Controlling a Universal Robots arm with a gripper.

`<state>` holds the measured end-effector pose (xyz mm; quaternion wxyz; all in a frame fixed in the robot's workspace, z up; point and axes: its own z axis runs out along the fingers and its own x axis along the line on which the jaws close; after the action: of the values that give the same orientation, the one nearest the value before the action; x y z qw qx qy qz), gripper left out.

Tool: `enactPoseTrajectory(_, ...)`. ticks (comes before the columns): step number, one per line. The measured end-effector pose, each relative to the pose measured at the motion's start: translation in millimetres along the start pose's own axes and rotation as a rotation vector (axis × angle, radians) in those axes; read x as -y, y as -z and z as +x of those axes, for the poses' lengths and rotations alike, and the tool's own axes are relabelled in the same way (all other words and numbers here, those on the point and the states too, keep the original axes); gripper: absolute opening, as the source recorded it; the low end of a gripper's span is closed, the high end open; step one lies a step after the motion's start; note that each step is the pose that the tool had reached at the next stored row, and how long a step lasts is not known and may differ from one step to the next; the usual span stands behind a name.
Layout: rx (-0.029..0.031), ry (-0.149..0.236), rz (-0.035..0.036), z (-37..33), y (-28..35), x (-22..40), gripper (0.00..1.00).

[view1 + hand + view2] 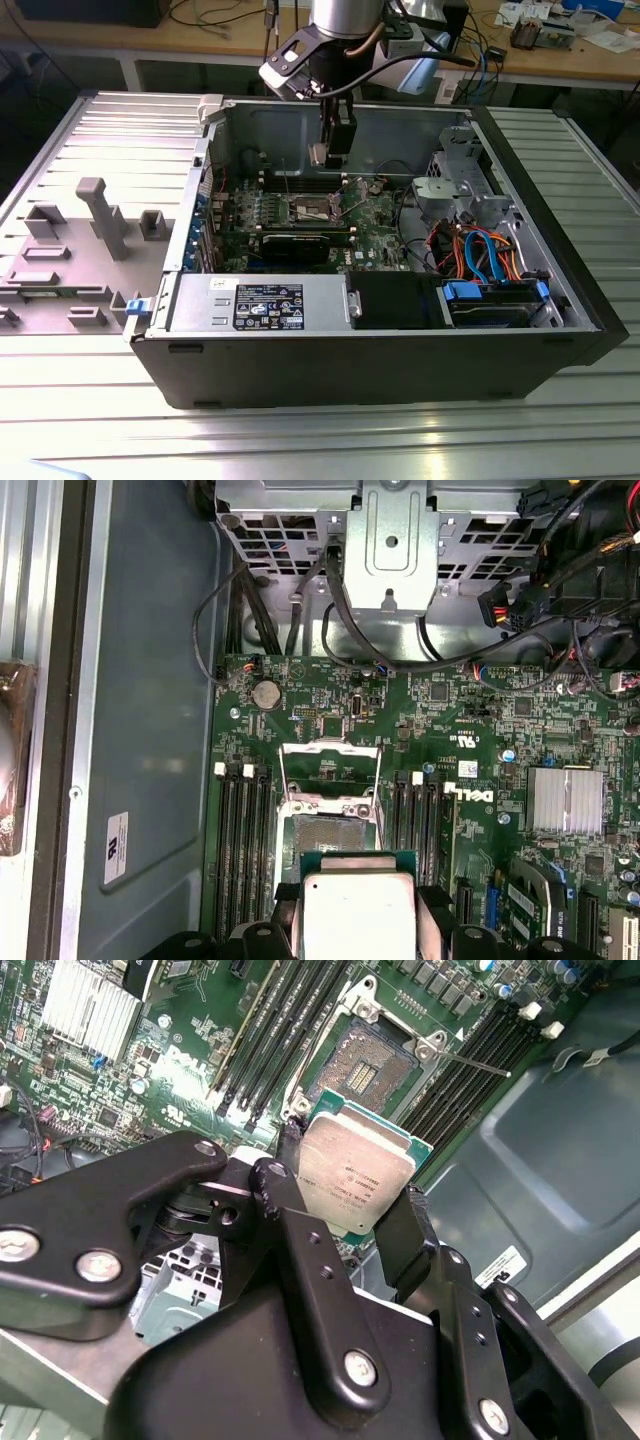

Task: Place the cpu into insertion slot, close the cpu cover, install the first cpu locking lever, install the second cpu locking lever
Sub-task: 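Place the cpu into insertion slot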

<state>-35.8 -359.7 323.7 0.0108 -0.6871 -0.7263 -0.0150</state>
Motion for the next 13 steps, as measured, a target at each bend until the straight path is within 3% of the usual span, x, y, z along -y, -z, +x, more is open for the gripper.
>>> enactPoseTrajectory(3,0.0001,-0.031,-0.0011,-0.1,-3.1,0.5,0.55)
enactPoseTrajectory(13,0.0003,-0.033,-0.0037,-0.5,-15.9,1.5,0.55)
